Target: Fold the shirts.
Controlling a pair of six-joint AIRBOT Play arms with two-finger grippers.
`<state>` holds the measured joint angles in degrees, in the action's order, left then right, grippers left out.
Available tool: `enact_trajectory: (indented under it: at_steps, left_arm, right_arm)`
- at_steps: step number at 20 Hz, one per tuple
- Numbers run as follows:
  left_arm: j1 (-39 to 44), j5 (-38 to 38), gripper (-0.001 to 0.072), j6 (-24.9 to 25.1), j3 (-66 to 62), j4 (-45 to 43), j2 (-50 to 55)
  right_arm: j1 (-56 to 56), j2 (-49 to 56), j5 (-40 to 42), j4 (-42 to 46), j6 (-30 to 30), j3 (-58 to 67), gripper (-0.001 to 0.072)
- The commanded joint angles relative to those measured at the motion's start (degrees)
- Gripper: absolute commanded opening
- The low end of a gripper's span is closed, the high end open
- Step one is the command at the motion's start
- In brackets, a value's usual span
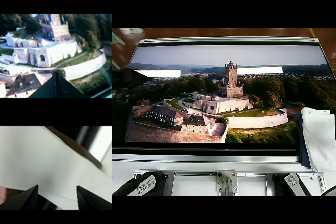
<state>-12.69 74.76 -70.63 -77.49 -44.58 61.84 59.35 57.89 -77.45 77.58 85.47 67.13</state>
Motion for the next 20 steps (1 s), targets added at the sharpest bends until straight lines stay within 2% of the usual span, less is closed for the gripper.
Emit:
enact_trajectory:
  at_steps: [1, 3, 5, 6, 7, 8, 14, 20]
  left_arm:
    - [12.5, -7.0, 0.0026, -9.1, 0.0, -16.0, 3.5]
    - [20.8, -6.6, 0.0026, -13.8, -0.4, -24.0, 8.1]
    - [27.4, -3.7, 0.0034, -20.5, -1.4, -31.6, 13.9]
    - [29.5, -1.5, 0.0165, -21.9, -1.9, -33.2, 16.8]
    - [30.9, 1.3, 0.0527, -22.8, -2.5, -33.2, 19.5]
    - [31.6, 3.6, 0.0656, -23.1, -3.0, -33.2, 21.3]
    - [30.4, 2.5, 0.0655, -21.6, -3.0, -35.5, 22.1]
    - [30.2, -1.2, 0.0656, -21.6, -3.0, -35.6, 22.1]
  right_arm:
    - [-7.8, -2.3, 9.6, -18.6, -5.9, 7.0, 0.0592]
    - [-20.2, -1.6, 6.2, -15.3, -5.8, 6.7, 0.0592]
    - [-34.1, 0.8, 2.6, -5.0, 0.7, 4.3, 0.0596]
    - [-39.9, 2.7, 1.3, -2.0, 2.7, 2.7, 0.0688]
    - [-44.0, 4.8, 0.1, -1.1, 3.7, 1.8, 0.0700]
    - [-47.5, 7.3, -0.9, -1.0, 3.9, 1.6, 0.0699]
    - [-60.0, 13.9, -0.7, -1.1, 3.8, 1.6, 0.0699]
    - [-63.1, 13.8, -0.6, -2.0, 3.8, 1.6, 0.0699]
